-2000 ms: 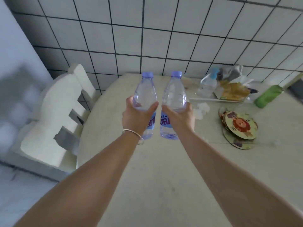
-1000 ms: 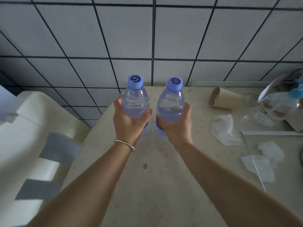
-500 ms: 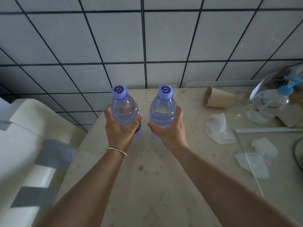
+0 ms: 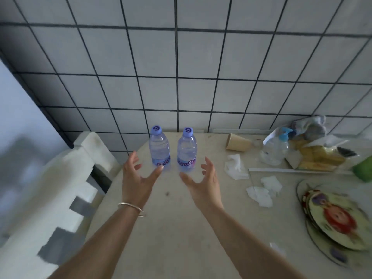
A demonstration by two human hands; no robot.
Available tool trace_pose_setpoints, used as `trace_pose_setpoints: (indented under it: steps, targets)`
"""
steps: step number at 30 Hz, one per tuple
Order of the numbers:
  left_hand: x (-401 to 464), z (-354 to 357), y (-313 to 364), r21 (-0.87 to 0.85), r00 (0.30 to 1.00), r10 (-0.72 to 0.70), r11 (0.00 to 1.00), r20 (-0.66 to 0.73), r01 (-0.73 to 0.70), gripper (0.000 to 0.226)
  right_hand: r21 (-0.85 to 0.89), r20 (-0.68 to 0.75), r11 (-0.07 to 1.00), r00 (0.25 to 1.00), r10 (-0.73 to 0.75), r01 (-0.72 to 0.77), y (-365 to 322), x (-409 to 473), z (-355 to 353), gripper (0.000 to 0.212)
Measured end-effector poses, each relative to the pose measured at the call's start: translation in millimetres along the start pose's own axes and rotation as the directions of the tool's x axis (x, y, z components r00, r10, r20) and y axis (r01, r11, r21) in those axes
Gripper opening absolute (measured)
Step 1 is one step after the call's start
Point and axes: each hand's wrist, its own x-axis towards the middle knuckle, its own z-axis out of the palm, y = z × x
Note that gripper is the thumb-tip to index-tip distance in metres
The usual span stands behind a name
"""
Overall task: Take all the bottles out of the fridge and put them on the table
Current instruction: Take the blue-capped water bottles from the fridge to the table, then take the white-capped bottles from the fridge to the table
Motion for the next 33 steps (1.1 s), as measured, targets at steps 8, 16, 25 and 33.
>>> trace_pose_setpoints:
  steps: [8, 16, 25, 33]
  targets:
    - [-154, -88, 45, 0.012, 0.997, 0.065, 0.998, 0.027, -0.066, 0.071, -0.058, 0.033, 0.993, 0.995, -0.097, 0.098, -12, -155, -63, 0.081]
    - [-323, -173, 50, 0.067, 0.998, 0.058, 0.996, 0.017, -0.059, 0.075, -0.114, 0.119, 0.977, 0.978, -0.169, 0.182, -6, -314, -88, 0.080]
    - [-439, -241, 49, 0.061, 0.996, 0.032, 0.997, 0.086, -0.038, 0.072, -0.136, 0.032, 0.978, 0.988, -0.153, 0.156, 4, -458, -97, 0.076]
    - [-536, -294, 27, 0.002, 0.945, 0.092, 0.995, 0.314, -0.097, 0.072, -0.049, -0.205, 0.999, 0.978, -0.032, 0.023, 22, -600, -95, 0.071]
